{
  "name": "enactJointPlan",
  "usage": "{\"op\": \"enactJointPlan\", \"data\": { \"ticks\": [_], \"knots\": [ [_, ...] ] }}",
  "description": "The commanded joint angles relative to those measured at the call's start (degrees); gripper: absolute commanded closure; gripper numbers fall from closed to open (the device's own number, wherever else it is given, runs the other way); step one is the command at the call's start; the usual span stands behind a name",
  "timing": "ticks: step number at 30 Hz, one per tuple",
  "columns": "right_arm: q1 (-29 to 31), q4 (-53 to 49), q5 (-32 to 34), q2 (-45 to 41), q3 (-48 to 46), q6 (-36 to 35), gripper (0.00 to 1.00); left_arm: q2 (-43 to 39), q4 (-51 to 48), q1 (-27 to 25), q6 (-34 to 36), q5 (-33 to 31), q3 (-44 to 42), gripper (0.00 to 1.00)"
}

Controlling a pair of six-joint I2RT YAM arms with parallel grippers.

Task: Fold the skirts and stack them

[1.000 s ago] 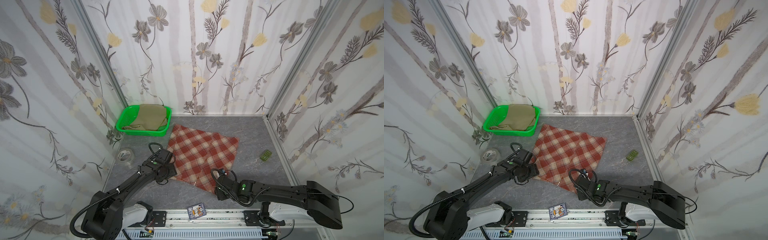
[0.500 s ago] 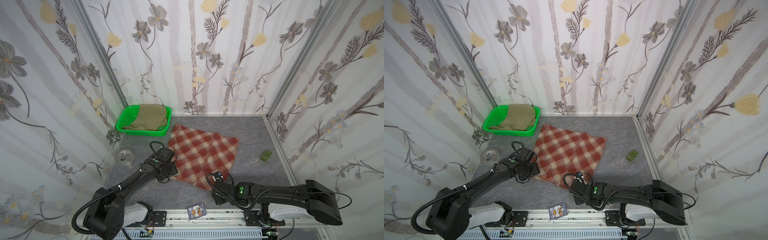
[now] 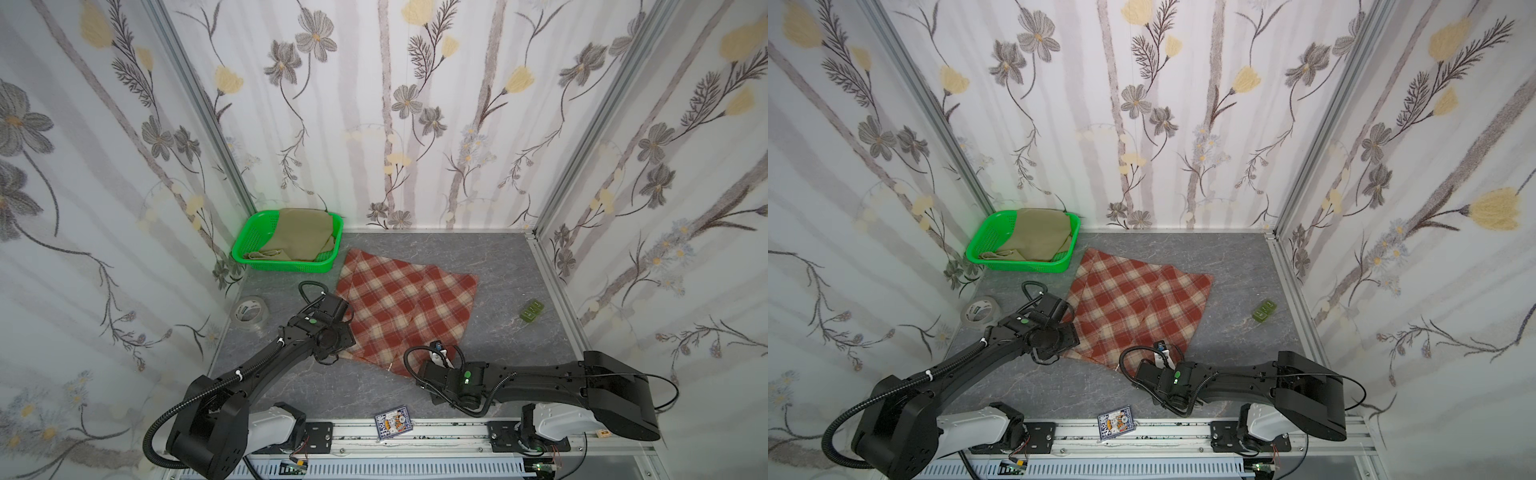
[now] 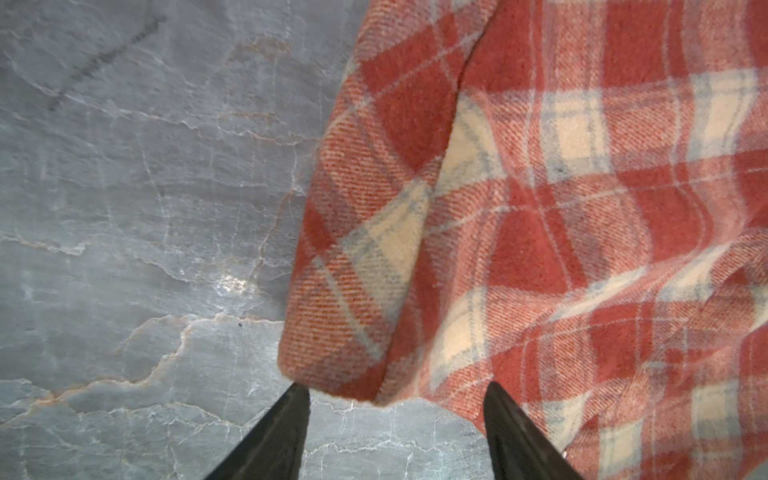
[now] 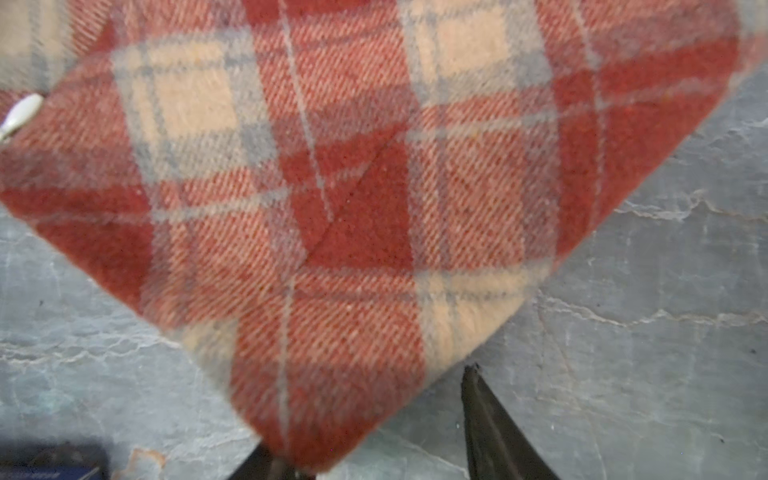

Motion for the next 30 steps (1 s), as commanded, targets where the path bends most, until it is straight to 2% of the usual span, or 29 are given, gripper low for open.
{"op": "enactJointPlan", "data": {
  "ticks": [1, 12, 23, 30],
  "knots": [
    [-1.19, 1.37, 2.93, -1.21, -0.44, 1.72, 0.49, -0.14, -0.09, 0.00, -0.15, -1.32, 0.43, 0.32],
    [-7.38, 5.15, 2.55, -3.02, -2.05, -1.29, 0.57, 0.24, 0.20, -0.15, -0.01, -0.69, 0.60, 0.35],
    [-11.69, 9.24, 3.59, -0.85, -1.98, -3.81, 0.51, 1.31, 0.03, -4.33, 0.63, 1.28, -1.44, 0.36],
    [-13.56, 11.55, 3.61, 0.63, -2.56, -4.73, 0.60, 1.16, 0.10, -4.65, -1.02, -1.74, -1.98, 0.39]
  ]
}}
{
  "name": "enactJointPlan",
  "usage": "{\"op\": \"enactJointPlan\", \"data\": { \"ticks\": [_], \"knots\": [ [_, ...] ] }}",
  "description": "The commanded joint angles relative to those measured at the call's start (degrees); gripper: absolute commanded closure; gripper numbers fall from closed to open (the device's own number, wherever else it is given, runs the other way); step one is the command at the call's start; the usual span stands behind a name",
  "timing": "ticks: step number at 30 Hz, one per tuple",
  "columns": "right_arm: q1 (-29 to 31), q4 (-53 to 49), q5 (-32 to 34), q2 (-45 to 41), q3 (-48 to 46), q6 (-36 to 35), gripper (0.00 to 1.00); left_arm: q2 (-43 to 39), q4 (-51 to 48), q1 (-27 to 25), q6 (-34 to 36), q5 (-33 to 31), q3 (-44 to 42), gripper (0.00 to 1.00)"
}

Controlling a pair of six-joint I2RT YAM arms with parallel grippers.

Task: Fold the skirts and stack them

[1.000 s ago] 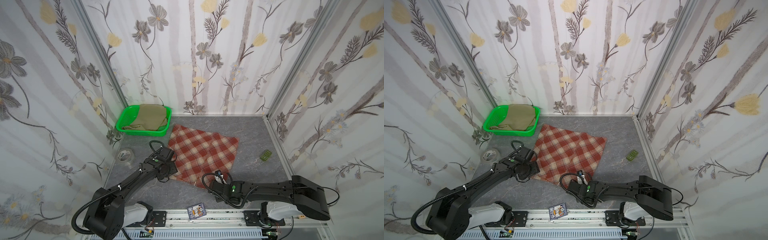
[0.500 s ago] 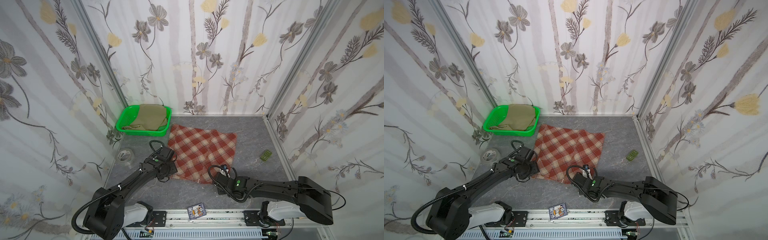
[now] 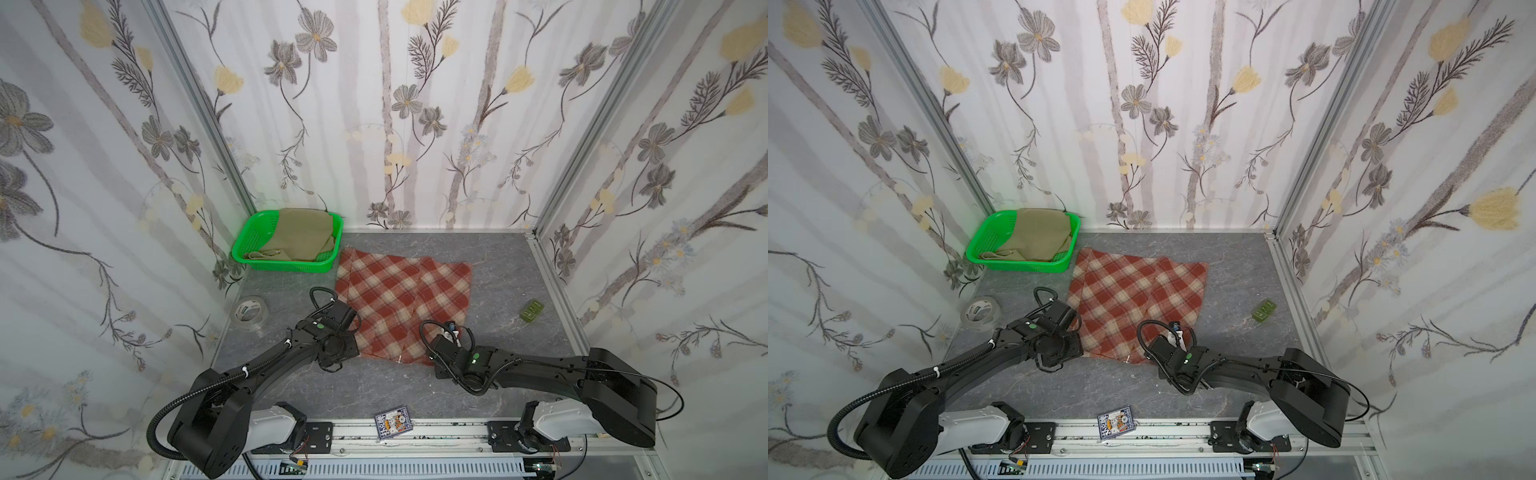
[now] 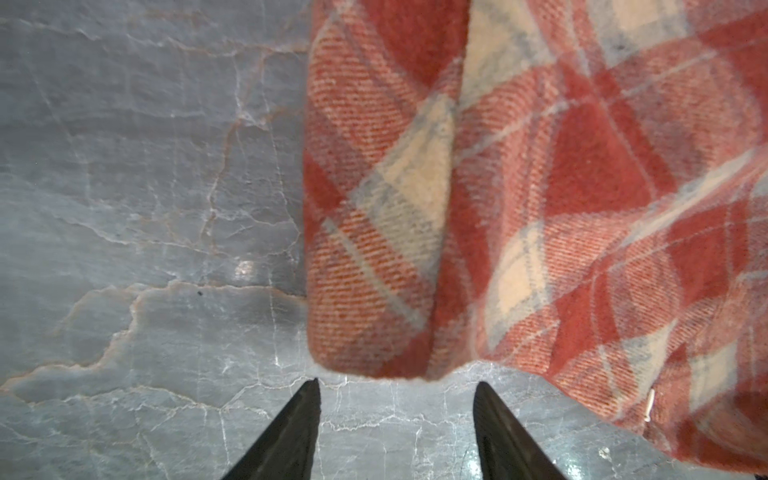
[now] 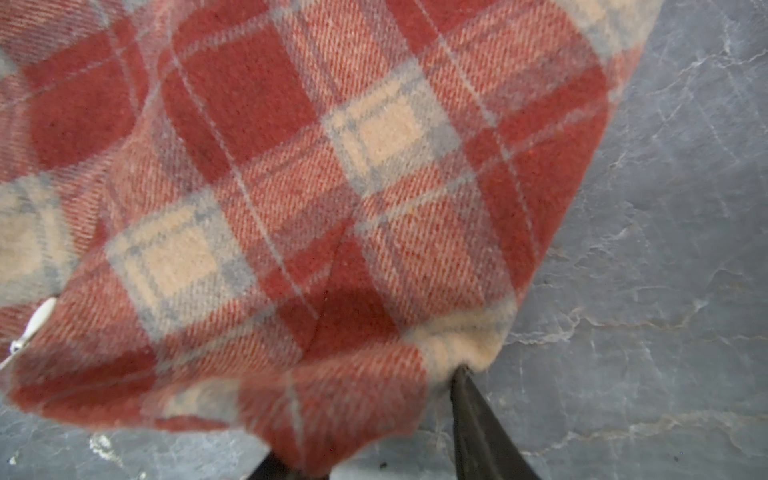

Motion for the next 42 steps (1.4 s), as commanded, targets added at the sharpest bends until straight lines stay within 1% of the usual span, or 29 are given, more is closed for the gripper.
{"op": "enactJointPlan", "data": {
  "ticks": [1, 4, 5, 8, 9, 12, 14, 20, 22, 23, 25, 26, 29, 30, 34, 38, 42],
  "knots": [
    [-0.46, 2.61, 1.42, 0.72, -0.18, -0.75, 0.62, 0.03, 0.10, -0.07, -1.38, -3.48, 0.54, 0.40],
    [-0.75, 3.05, 1.23, 1.21, -0.03, -1.08, 0.67, 0.06, 0.40, -0.07, -1.59, -5.58, 2.30, 0.43],
    [-0.75, 3.10, 1.29, 1.29, -0.04, -1.12, 0.70, 0.04, 0.61, -0.07, -1.51, -6.10, 3.00, 0.44],
    [-0.93, 3.30, 1.37, 1.34, -0.08, -1.13, 0.78, 1.99, 1.56, -0.07, -1.41, -7.20, 4.53, 0.48],
    [-1.02, 3.28, 1.35, 1.41, -0.08, -1.13, 0.80, 2.45, 1.96, -0.07, -1.33, -7.25, 4.82, 0.49],
    [-1.10, 3.42, 1.44, 1.53, -0.08, -1.13, 0.81, 4.57, 3.54, -0.07, -0.74, -6.05, 5.09, 0.52],
    [-1.18, 3.57, 1.28, 1.64, -0.14, -1.13, 0.82, 6.04, 4.38, -0.28, -0.47, -5.36, 5.06, 0.58],
    [-1.45, 3.87, 0.91, 1.73, -0.38, -1.12, 0.83, 7.53, 5.63, -0.66, 0.60, -5.34, 5.16, 0.66],
    [-1.62, 4.07, 0.78, 1.88, -0.56, -1.13, 0.83, 8.12, 5.79, -0.68, 0.95, -5.22, 5.09, 0.75],
    [-1.72, 4.07, 0.76, 1.89, -0.61, -1.13, 0.84, 8.35, 5.81, -0.68, 1.11, -5.21, 5.06, 0.82],
    [-1.93, 4.07, 0.38, 1.58, -0.80, -1.13, 0.87, 8.50, 5.90, -0.68, 1.36, -5.27, 5.03, 1.00],
    [-2.22, 4.03, 0.13, 1.38, -1.05, -1.00, 0.89, 8.35, 5.82, -0.68, 1.44, -5.35, 5.07, 1.00],
    [-3.09, 3.74, -0.87, -0.12, -1.70, -0.86, 0.99, 7.09, 5.73, -0.68, 1.74, -5.78, 6.12, 1.00],
    [-3.53, 3.42, -1.21, -0.90, -1.80, -0.84, 1.00, 6.35, 5.62, -0.62, 1.75, -5.87, 6.92, 1.00],
    [-5.44, 0.77, -1.78, -5.27, -1.38, -1.73, 1.00, 3.66, 5.12, 0.14, 1.41, -6.62, 12.07, 1.00],
    [-7.80, -3.26, -1.15, -10.45, 0.19, -4.16, 1.00, 1.63, 4.59, 1.74, 1.61, -8.86, 18.03, 1.00],
    [-10.79, -6.58, -1.80, -14.85, 1.53, -7.00, 1.00, 0.85, 4.36, 3.46, 2.49, -10.06, 21.31, 1.00]
  ]
}}
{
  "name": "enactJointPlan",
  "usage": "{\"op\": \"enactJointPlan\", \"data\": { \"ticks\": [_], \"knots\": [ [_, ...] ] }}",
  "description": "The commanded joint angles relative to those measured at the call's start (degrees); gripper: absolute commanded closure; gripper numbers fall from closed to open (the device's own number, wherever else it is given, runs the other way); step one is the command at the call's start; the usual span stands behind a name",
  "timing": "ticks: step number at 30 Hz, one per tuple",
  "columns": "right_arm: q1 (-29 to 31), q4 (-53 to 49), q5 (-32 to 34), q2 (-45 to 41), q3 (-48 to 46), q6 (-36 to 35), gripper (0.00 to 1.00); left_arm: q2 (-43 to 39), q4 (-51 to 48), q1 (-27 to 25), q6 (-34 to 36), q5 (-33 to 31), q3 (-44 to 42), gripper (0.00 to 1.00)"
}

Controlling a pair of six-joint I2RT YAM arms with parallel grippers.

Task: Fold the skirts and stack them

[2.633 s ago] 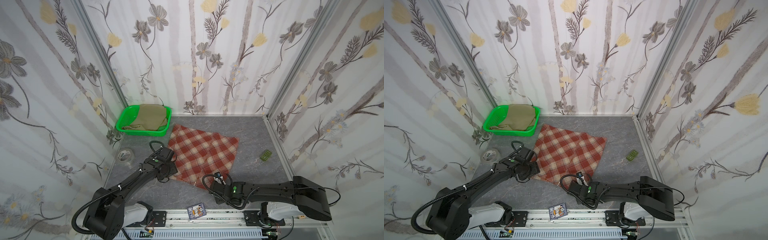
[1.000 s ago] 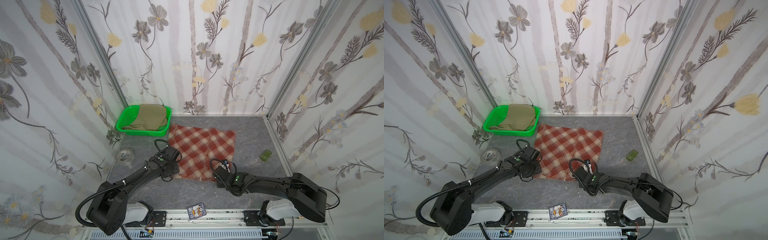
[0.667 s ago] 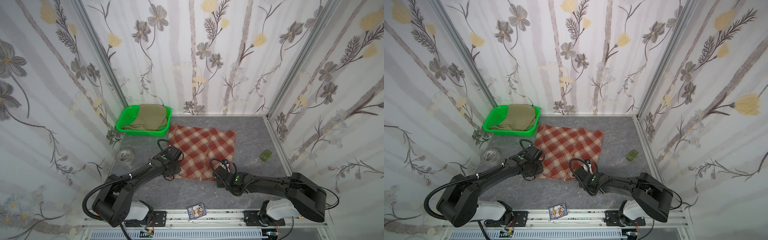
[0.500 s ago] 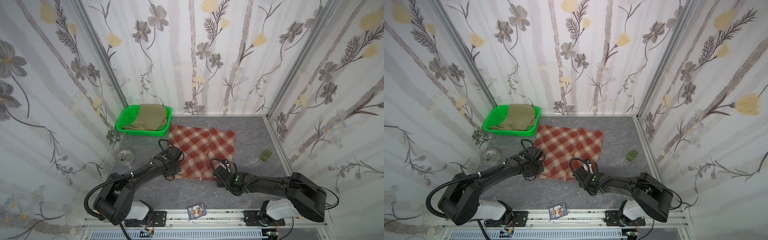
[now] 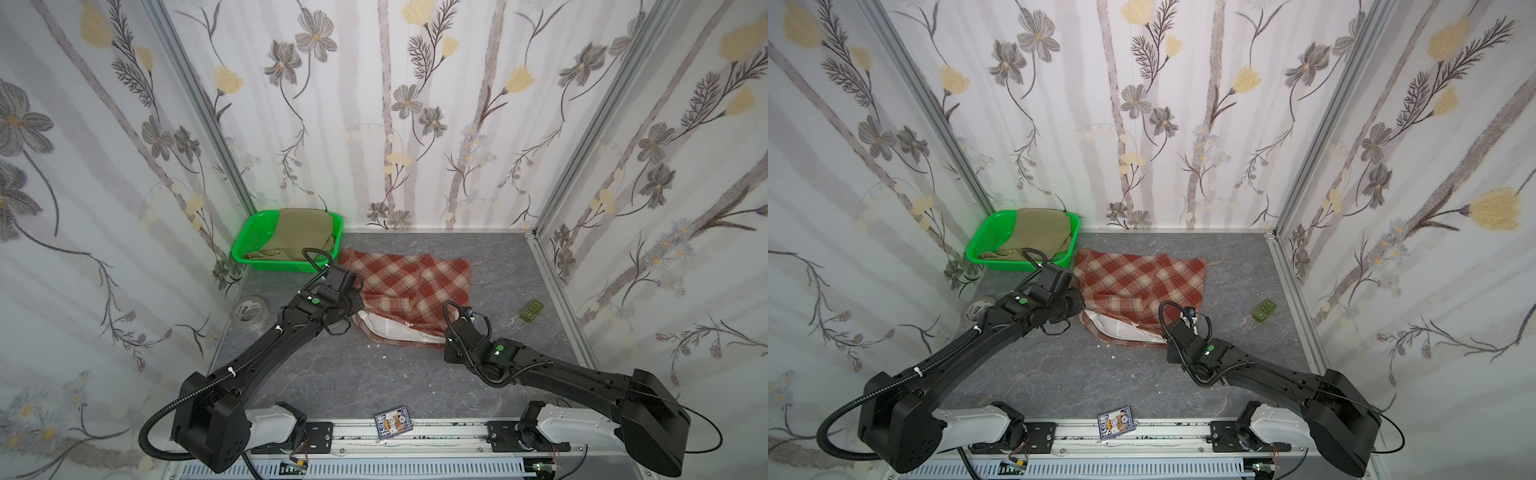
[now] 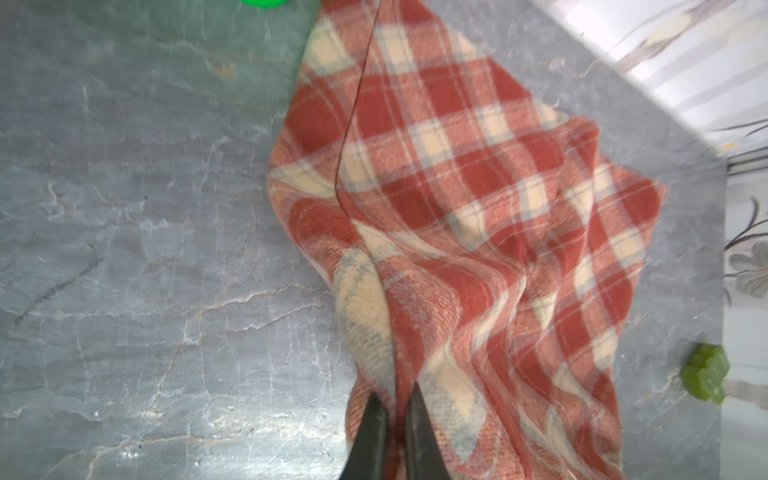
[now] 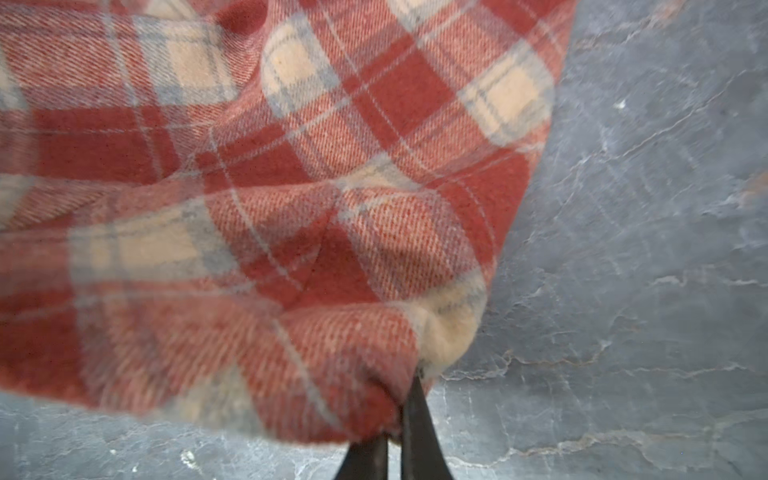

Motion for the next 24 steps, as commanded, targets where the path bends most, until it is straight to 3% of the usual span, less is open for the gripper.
{"op": "enactJointPlan", "data": {
  "ticks": [1, 8, 12, 18, 21, 24],
  "knots": [
    [-1.80, -4.37, 0.27, -2.87, 1.13, -3.72, 1.00, -0.51, -0.30, 1.23, 0.94, -4.04, 2.04, 1.00],
    [-5.21, -5.33, -2.17, -14.21, 1.45, -11.90, 1.00, -2.89, -0.74, 4.71, 0.97, -6.61, 2.43, 1.00],
    [-6.08, -4.38, -5.40, -18.15, -2.87, -11.78, 1.00, -3.21, -0.68, 5.22, 0.99, -4.62, 2.15, 1.00],
    [-6.11, -0.98, -8.95, -19.48, -10.17, -6.02, 1.00, -5.10, -0.70, 4.39, -1.45, -1.28, -4.24, 1.00],
    [-6.03, 0.54, -9.97, -19.32, -11.48, -3.46, 0.76, -6.81, -0.64, 4.17, -2.94, -1.59, -7.56, 1.00],
    [-6.03, 1.34, -9.42, -19.13, -12.17, -2.06, 0.70, -6.96, -0.65, 3.76, -3.51, -1.44, -8.90, 1.00]
  ]
}}
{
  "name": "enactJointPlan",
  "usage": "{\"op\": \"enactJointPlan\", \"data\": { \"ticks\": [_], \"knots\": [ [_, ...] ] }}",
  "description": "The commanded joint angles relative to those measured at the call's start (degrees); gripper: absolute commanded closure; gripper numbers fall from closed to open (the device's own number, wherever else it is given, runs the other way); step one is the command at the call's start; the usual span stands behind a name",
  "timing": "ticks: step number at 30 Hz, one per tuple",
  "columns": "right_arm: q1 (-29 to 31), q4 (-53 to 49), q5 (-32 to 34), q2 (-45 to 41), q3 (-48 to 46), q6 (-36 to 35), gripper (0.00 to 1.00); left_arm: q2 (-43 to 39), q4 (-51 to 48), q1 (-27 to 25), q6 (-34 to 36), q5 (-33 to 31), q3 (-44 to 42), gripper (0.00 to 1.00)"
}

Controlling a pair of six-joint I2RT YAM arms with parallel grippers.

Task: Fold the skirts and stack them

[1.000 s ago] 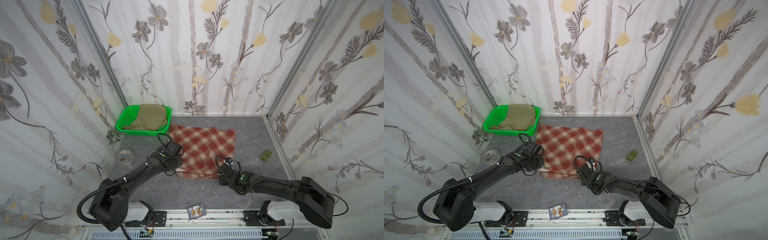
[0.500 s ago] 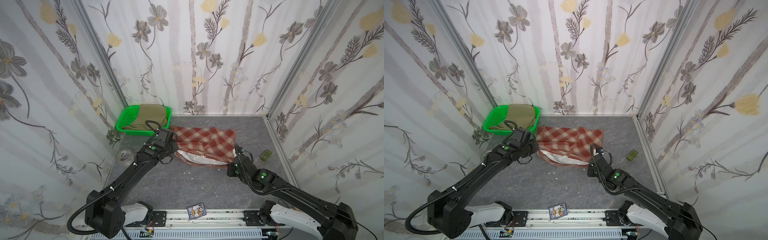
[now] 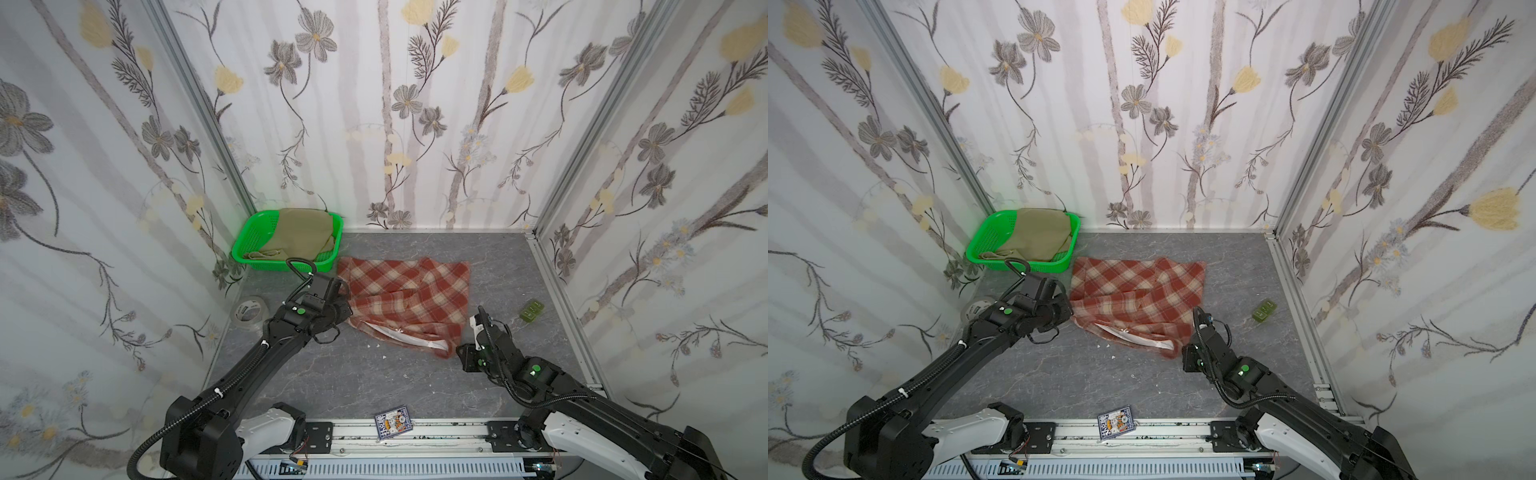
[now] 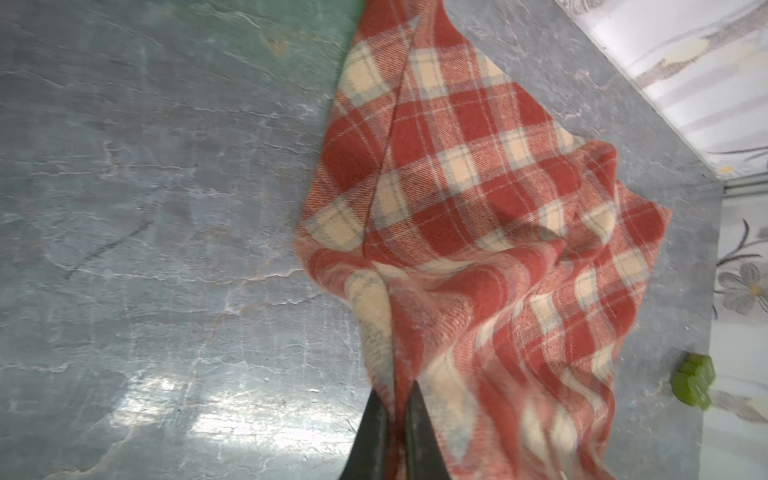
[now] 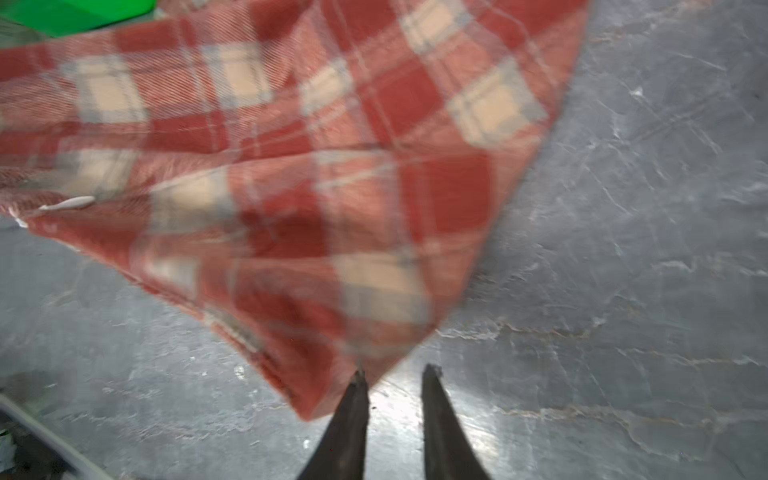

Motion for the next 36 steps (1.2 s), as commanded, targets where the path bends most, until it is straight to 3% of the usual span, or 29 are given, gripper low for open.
{"op": "enactJointPlan", "data": {
  "ticks": [1, 6, 9, 14, 21, 30, 36],
  "knots": [
    [0.12, 0.39, 1.93, 0.73, -0.51, 3.30, 0.70, -0.13, 0.13, -0.51, -1.48, -3.56, -1.02, 1.00],
    [3.14, 1.13, 2.19, 4.66, 0.21, 3.32, 0.70, 1.30, 0.14, -1.36, -1.31, -3.01, -0.97, 1.00],
    [10.01, 2.06, 4.62, 8.01, 2.23, 3.35, 0.63, 1.92, 0.22, -1.91, -1.48, -3.09, -1.15, 1.00],
    [15.64, 3.86, 4.51, 17.13, 6.49, 2.67, 0.58, 2.30, 0.23, -2.20, -1.31, -3.45, -1.32, 1.00],
    [17.31, 7.51, 0.57, 24.92, 9.47, 0.70, 0.44, 2.16, 0.26, -2.29, -1.13, -3.98, -1.50, 1.00],
    [17.53, 7.99, -3.92, 30.63, 10.72, -0.17, 0.40, 2.55, 0.38, -2.29, -0.95, -4.42, -1.59, 1.00],
    [17.58, 5.22, -1.24, 32.42, 11.98, 0.49, 0.42, 2.12, 0.44, -2.34, -0.86, -4.66, -1.93, 1.00]
  ]
}}
